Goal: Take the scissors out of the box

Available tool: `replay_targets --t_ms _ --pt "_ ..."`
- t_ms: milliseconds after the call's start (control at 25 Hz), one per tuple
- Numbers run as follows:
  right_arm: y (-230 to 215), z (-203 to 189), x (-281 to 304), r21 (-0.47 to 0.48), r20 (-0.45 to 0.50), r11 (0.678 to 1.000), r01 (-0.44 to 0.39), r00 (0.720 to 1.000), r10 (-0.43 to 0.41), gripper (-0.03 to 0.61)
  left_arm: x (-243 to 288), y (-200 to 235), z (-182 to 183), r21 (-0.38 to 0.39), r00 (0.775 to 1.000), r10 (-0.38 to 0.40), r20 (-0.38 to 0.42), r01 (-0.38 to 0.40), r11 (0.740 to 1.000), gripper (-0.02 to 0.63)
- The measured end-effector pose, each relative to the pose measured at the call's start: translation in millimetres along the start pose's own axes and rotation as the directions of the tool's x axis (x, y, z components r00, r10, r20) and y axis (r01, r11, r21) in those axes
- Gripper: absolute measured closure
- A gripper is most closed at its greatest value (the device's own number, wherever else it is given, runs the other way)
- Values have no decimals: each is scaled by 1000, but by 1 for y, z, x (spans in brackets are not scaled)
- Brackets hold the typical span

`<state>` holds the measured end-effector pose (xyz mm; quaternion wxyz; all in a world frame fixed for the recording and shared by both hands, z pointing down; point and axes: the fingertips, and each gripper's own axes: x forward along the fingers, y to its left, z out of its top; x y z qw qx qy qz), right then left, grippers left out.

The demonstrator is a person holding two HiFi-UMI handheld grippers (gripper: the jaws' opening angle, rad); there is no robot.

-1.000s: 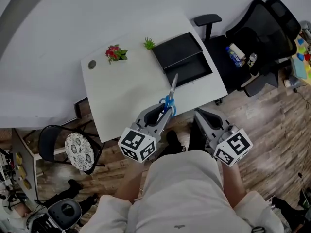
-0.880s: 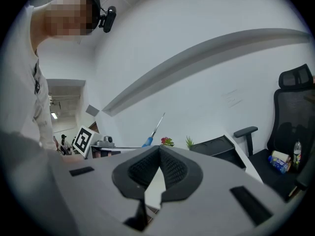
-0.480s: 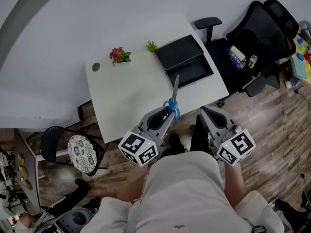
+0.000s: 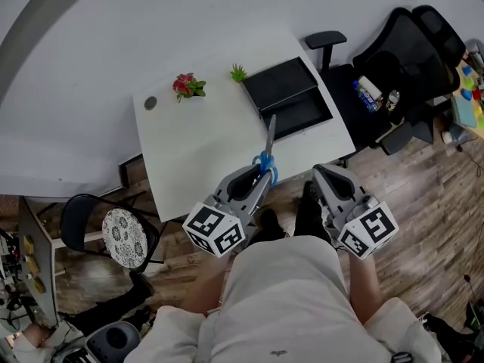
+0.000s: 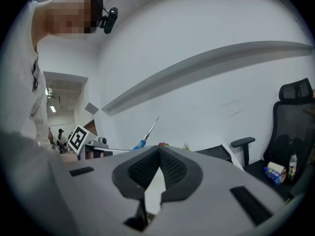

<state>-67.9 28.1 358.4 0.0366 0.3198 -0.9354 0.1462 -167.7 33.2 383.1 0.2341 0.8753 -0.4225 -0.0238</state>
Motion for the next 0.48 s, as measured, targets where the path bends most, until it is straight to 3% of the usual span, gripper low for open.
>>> replay_targets --t_ms 480 --pt "10 -4 -1 -7 2 1000 -9 1000 9 574 -12 3 -4 -10 1000 13 -2 -13 1000 518"
